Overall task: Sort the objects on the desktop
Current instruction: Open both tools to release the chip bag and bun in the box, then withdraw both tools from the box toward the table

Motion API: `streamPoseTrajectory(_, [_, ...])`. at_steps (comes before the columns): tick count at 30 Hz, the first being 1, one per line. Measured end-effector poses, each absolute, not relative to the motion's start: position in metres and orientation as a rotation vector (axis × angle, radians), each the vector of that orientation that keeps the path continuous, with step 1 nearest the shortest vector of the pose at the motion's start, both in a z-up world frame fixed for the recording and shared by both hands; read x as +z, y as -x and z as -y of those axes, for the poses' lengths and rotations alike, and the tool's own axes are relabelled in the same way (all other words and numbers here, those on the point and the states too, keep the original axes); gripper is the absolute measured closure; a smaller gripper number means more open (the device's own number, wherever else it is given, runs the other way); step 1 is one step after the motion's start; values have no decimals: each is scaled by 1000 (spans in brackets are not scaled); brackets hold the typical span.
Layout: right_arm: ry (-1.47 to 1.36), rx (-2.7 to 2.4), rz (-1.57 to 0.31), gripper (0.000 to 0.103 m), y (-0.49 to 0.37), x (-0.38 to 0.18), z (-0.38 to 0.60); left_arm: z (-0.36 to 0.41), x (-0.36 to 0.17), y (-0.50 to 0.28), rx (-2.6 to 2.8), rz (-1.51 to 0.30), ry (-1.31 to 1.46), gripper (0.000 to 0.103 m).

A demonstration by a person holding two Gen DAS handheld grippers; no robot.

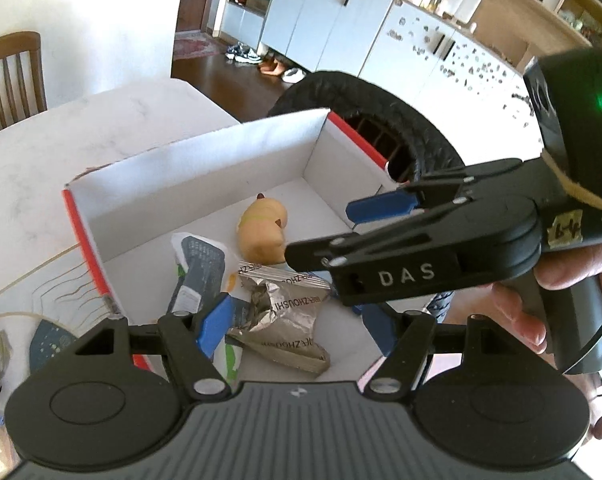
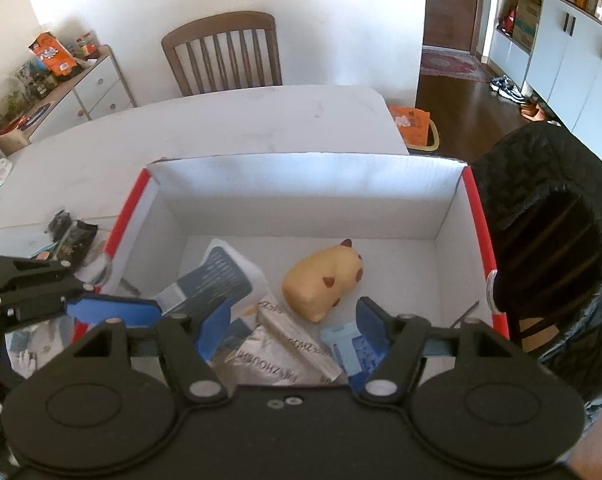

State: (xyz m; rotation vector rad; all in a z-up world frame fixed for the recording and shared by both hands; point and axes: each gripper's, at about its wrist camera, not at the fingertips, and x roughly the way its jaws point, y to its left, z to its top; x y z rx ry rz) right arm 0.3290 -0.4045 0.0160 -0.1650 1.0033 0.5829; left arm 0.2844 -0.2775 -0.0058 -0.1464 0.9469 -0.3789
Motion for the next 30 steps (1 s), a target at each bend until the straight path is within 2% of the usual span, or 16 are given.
streamPoseTrajectory(14, [141,582,-956,34,-289,42,400,255,12,-247,-399,-884,152,33])
streamPoseTrajectory(20, [156,584,-904,30,-269,52,392,240,18,-234,-391,-871,182,32])
streamPoseTrajectory(30, [123,572,-856,23,-241,61,373,204,24,-209,-350,-837,207,20])
